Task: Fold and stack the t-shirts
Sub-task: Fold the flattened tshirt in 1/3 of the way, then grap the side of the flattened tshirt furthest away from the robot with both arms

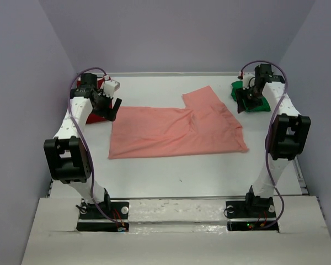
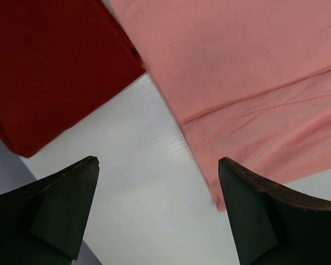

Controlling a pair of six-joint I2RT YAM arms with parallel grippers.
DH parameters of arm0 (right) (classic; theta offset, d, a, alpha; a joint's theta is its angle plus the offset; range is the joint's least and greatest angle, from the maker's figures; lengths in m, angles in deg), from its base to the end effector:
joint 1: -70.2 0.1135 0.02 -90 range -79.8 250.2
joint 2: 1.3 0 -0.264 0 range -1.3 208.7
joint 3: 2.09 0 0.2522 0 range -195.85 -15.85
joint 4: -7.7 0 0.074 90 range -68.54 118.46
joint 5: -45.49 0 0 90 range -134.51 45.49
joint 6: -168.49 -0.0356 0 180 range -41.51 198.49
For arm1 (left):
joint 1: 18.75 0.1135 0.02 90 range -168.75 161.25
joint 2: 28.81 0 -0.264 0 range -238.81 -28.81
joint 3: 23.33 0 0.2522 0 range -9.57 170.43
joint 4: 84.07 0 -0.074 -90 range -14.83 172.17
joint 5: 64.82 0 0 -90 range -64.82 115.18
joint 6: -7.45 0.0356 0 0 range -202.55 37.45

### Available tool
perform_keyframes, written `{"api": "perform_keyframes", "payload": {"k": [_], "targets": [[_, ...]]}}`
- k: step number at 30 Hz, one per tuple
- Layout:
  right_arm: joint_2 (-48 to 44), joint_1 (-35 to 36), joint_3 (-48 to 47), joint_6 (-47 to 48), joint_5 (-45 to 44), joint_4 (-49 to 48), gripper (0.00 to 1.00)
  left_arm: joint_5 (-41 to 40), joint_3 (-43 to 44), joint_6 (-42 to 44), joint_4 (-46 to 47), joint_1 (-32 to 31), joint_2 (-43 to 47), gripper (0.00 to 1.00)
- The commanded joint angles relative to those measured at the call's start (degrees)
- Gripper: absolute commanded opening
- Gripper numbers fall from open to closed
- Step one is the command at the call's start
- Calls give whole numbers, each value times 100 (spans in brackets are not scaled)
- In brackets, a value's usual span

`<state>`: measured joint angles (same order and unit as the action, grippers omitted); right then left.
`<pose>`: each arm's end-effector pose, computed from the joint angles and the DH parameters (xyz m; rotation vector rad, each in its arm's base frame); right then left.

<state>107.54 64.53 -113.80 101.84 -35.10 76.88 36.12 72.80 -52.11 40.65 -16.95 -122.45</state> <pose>0.3996 -0.0338 0.2761 -0.4610 2.6611 0.0733 0.3546 0.0044 0.3012 0.6873 2.3710 0.0036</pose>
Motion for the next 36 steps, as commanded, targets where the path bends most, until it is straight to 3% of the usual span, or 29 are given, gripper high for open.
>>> {"api": "perform_keyframes", "payload": {"k": [1,4,9,22,36], "targets": [[883,-57,-977,-279,869,-40,62,1338,-19,-47,793,13,-338,99],[1402,-57,-1453,-323,1097,56,60,1961,191,58,830,13,-829,99],[1728,-57,-1745,-226,1256,145,60,2210,543,129,1040,13,-1549,99],[1746,-4,-1446,-77,1291,74,60,1833,1966,446,803,4,-2658,99],[1773,49,-1534,-121,1292,127,59,1402,2485,507,566,22,-3229,99]]}}
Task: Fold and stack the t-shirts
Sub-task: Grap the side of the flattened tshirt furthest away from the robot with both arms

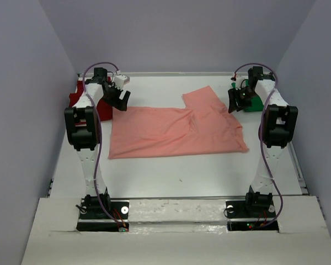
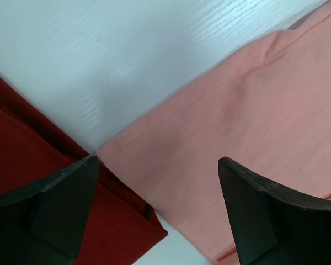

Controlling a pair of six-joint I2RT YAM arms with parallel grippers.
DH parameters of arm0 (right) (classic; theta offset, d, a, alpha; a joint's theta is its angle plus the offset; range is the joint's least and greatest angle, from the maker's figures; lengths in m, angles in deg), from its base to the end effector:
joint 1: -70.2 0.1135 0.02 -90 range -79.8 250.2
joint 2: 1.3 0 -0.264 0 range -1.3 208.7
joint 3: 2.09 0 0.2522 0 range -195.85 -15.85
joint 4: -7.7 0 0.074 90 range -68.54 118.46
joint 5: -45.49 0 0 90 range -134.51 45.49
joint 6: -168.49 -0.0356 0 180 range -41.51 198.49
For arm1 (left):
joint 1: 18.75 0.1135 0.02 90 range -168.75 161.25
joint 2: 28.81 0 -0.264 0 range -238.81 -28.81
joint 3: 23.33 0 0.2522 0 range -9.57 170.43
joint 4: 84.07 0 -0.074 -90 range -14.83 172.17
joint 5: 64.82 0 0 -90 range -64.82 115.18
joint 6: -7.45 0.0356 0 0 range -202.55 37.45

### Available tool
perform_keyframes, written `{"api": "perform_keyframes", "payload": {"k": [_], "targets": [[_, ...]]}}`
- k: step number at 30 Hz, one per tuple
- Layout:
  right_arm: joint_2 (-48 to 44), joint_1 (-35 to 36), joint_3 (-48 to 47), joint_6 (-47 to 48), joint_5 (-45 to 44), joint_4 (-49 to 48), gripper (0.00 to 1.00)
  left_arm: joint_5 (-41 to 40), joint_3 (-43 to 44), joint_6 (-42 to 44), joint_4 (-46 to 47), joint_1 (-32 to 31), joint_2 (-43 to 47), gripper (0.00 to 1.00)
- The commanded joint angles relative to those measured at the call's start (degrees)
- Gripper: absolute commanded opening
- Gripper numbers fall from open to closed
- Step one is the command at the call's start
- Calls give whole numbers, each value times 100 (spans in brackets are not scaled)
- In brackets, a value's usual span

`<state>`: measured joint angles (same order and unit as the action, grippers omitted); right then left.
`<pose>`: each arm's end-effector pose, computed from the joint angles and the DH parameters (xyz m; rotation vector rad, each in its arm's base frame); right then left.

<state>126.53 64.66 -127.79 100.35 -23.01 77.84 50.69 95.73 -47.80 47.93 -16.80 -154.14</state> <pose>0.4656 -0.0321 0.2106 -0.4670 2.6880 0.4023 0.4856 0.0012 0.2152 0.8471 2.2570 -0.2726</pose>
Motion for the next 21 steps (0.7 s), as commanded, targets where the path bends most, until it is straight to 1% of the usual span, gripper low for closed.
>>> {"api": "perform_keyframes", "payload": {"k": [1,4,12,21], "targets": [[-135,36,-135,37,83,31,59,-56,245,59,-188,7,-104,99],[-179,36,-56,63,48,31,59,-126,474,50,-346,15,-280,99],[-206,36,93,55,118,13,59,-231,606,24,-382,50,-465,99],[-259,36,102,81,65,40,58,339,1265,-134,-1032,367,-939,99]]}}
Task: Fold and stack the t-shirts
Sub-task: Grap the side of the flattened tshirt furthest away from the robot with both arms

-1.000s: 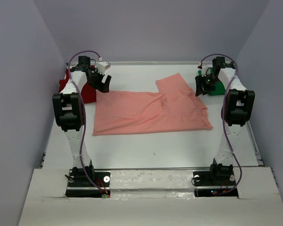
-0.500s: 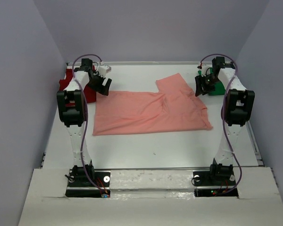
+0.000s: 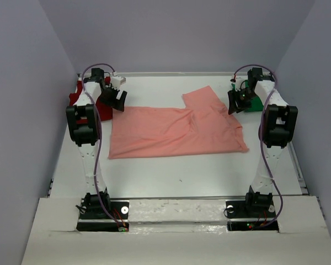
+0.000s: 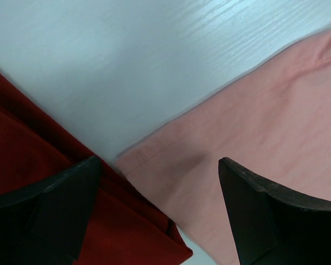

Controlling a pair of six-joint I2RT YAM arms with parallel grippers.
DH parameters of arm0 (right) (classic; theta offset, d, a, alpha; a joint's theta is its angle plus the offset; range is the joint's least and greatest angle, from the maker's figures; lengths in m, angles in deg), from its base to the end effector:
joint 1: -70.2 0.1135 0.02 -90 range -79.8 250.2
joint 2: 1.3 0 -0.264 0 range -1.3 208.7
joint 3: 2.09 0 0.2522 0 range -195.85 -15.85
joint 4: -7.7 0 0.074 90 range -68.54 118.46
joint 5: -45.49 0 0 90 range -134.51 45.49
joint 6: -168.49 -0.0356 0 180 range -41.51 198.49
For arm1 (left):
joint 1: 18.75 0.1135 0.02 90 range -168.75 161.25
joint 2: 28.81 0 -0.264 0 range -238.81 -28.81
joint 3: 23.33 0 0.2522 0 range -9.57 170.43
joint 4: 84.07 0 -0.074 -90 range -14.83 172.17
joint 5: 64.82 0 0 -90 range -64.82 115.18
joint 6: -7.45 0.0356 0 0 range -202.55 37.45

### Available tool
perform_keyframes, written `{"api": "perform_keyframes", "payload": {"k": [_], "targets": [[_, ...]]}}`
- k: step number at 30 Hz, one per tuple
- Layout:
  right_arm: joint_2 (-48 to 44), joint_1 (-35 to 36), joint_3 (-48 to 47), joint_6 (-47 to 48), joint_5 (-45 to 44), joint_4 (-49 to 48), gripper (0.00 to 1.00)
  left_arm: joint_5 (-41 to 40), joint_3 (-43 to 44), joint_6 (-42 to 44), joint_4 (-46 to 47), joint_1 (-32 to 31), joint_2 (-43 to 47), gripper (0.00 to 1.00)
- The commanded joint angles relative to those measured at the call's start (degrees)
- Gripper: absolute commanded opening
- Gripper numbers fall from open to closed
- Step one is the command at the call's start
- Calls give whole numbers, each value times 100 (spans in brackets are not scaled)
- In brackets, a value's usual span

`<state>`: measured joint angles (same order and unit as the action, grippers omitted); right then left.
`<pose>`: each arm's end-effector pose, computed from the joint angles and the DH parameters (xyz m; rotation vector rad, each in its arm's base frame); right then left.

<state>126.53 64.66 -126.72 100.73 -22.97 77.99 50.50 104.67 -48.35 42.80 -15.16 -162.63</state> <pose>0.4633 -0.0318 0.2052 -0.4736 2.7052 0.4113 0.5084 0.0166 0.1874 0.8027 2.3478 -0.3035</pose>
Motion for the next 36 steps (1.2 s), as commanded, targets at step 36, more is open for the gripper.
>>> {"api": "perform_keyframes", "payload": {"k": [36], "targets": [[-206,88,-58,26,78,86,53,860,627,131,-1037,142,5,80]]}}
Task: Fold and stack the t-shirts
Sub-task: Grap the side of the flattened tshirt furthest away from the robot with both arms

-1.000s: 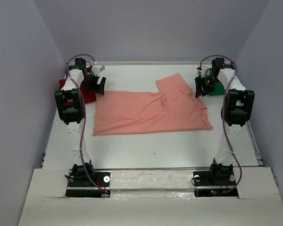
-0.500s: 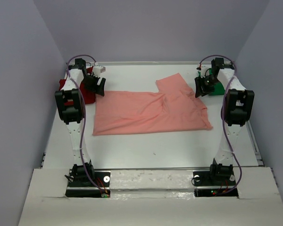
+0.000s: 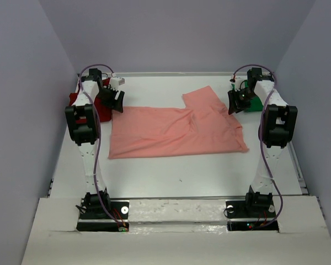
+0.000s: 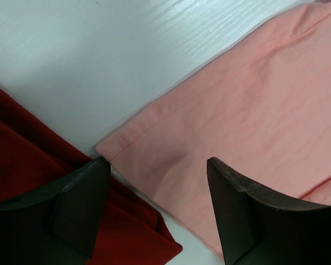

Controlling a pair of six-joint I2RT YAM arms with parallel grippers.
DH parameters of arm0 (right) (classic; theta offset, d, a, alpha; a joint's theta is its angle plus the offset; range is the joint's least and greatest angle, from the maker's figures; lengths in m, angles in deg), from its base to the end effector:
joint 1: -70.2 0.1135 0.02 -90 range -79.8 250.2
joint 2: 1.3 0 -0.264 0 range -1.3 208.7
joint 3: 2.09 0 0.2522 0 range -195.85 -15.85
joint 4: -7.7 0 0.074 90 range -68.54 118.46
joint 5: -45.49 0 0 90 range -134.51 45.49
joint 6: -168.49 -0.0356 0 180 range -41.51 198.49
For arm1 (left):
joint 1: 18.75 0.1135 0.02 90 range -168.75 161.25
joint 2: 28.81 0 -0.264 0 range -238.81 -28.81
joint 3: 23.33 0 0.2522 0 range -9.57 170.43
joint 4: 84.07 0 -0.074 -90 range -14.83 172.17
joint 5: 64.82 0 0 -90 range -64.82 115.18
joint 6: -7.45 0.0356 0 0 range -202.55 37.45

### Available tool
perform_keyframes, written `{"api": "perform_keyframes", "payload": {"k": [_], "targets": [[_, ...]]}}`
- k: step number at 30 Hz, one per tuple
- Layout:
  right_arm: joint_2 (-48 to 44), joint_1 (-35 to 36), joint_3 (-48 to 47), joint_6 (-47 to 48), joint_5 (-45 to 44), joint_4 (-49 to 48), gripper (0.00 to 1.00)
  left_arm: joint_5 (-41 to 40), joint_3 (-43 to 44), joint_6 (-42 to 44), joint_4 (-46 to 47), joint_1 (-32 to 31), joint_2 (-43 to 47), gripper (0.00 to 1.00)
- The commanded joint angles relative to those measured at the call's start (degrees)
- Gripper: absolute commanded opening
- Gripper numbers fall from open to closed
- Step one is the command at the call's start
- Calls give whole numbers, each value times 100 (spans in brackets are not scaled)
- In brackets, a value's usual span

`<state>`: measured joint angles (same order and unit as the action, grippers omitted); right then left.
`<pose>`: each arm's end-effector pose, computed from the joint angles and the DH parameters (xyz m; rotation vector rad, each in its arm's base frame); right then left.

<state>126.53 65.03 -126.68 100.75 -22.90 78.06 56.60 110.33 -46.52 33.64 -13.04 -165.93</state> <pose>0.4632 -0.0287 0.2050 -0.4829 2.7054 0.4155 0.5074 0.0321 0.1828 0.8058 2.3919 -0.4693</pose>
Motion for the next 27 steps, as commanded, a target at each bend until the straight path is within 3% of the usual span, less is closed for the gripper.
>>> {"api": "perform_keyframes", "payload": {"k": [1,5,8,10,11,15,18,27], "targets": [[-206,51,-53,41,72,79,53,190,34,-61,-78,-131,387,80],[-180,103,-71,33,81,79,53,22,138,-26,-138,-176,221,78],[-171,104,-71,41,72,88,53,31,210,9,-218,-176,72,70],[-153,104,-79,59,54,79,53,40,192,9,-192,-176,63,53],[-127,104,-114,59,37,79,52,-65,131,9,-131,-193,71,34],[-39,104,-298,33,159,123,45,-504,-422,0,291,-386,431,8],[119,156,-448,33,256,228,44,-873,-643,18,432,-492,590,0],[409,209,-949,94,528,202,43,-1199,-941,-175,608,-702,774,0]]}}
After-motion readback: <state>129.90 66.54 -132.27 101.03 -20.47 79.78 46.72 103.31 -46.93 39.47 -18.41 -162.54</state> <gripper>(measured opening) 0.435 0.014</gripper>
